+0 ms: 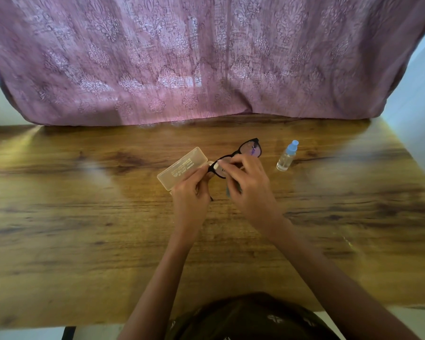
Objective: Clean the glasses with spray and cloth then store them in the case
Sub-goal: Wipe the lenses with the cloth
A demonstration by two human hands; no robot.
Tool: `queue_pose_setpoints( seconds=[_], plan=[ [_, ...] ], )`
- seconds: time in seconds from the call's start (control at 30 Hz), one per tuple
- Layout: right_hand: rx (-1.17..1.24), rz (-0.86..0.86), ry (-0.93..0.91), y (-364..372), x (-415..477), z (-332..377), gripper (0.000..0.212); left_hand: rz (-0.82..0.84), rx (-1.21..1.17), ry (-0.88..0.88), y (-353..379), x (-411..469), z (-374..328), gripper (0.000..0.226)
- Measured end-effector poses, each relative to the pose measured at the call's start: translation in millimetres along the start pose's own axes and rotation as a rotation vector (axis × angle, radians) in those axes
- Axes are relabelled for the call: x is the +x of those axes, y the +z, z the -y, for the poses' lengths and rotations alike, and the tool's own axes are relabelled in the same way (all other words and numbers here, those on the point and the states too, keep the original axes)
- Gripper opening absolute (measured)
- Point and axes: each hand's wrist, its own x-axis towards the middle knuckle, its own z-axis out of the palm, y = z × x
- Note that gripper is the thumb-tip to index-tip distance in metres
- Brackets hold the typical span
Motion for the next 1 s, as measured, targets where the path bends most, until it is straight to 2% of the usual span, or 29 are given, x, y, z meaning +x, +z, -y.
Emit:
queue_pose_setpoints(
  seconds=[0.17, 0.33, 0.6, 0.9, 1.0],
  plan=[
    [0.003, 0.049, -0.049, 2, 1, 2, 0.026, -0.03, 0.016, 0.007, 0, 0, 4, 0.026],
    [-0.021, -0.008, 0.048, -3, 7, -9, 0.027, -0.01, 0.023, -0.009, 2, 0, 1, 0.023],
    [0.004, -0.054, 0.091, -5, -3, -8, 0.025, -0.003, 0.017, -0.051, 0, 1, -3, 0.022],
    [0.021, 0.032, -0.016, 2, -8, 8, 0.029, 0.011, -0.011, -0.07, -5, 3, -7, 0.026],
    [0.009, 0.013, 0.019, -1, -3, 2, 0.028, 0.011, -0.011, -0.061, -4, 4, -6, 0.025]
  ],
)
